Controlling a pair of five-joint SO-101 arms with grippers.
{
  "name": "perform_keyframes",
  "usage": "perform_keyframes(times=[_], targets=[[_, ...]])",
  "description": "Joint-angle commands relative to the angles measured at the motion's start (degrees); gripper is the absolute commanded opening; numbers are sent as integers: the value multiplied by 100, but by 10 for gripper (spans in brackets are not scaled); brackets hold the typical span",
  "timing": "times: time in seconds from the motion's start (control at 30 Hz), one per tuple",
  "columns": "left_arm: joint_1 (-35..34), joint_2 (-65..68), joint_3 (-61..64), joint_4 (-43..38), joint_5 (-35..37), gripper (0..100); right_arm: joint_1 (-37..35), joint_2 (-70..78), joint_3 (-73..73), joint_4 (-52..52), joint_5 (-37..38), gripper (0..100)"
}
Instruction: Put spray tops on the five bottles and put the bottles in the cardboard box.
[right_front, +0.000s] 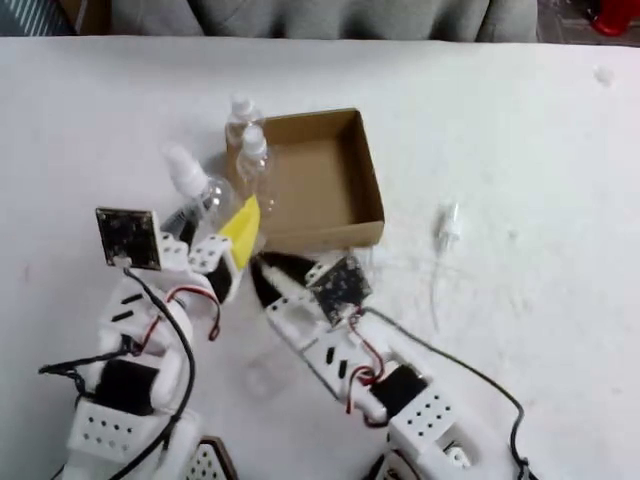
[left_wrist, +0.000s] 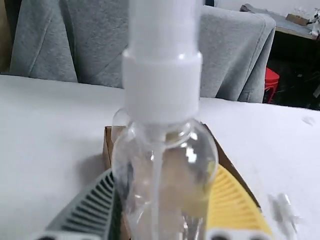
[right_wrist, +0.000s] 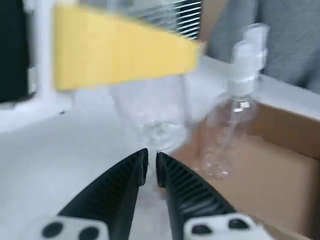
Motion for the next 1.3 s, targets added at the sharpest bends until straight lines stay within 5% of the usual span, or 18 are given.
perform_keyframes(times=[0.0,0.37,0.6,0.77,1.27], targets=[[-215,-101,387,-1222,-519,20,286,-567,-343,382,211,15],[-171,-40,844,-2303,-607,20,435,-1305,-352,1235,220,15],[-180,1982,-334,-2330,-598,20,444,-1305,-352,1235,220,16],[-198,3064,-492,-3297,-598,20,444,-1305,-343,1235,220,16],[-171,4163,-457,-4202,-598,20,444,-1314,-343,1235,211,16]])
